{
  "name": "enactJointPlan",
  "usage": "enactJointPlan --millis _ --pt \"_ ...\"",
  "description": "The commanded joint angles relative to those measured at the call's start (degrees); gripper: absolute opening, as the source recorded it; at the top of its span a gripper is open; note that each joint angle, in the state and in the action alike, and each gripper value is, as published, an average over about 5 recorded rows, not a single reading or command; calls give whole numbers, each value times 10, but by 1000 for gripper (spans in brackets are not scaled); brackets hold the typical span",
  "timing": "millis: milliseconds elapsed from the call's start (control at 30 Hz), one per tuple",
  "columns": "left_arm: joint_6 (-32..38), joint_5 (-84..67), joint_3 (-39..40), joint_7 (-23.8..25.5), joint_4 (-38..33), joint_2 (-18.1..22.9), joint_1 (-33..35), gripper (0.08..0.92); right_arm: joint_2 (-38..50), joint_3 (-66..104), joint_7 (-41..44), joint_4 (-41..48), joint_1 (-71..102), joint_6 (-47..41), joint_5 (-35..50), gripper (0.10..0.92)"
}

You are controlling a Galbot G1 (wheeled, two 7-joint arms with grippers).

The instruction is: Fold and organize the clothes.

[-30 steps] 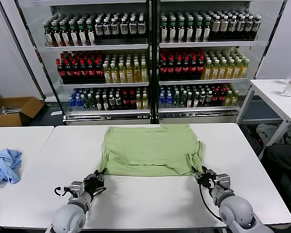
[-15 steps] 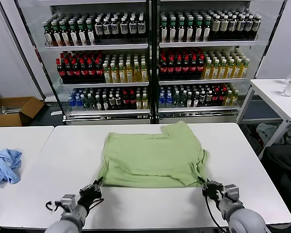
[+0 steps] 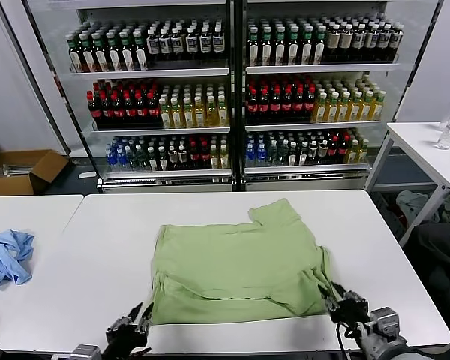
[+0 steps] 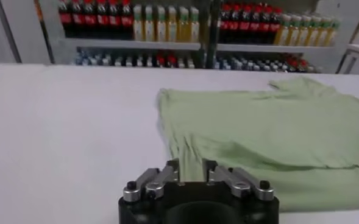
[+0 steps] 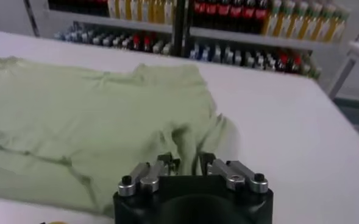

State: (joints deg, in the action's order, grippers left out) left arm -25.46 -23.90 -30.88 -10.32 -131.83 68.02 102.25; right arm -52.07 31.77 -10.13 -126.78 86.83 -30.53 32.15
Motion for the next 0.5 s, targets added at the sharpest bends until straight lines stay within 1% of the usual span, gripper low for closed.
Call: enactJointPlan --millis 33,200,300,400,500 --pt "-13 -51 -5 -37 99 -49 -191 405 5 -106 -22 119 -238 -1 20 609" --pt "-18 -60 65 -43 234 -62 -357 553 -38 -236 -24 309 -451 -24 9 753" --pt "-22 -63 108 -43 300 -70 -433 639 -65 -285 -18 392 -532 -26 6 807" --pt "-27 -67 144 -45 353 -69 -490 726 -88 -310 -14 450 -583 -26 11 821" --pt "-29 -66 179 -48 397 -60 -531 794 -110 -318 -14 497 -612 -22 20 822"
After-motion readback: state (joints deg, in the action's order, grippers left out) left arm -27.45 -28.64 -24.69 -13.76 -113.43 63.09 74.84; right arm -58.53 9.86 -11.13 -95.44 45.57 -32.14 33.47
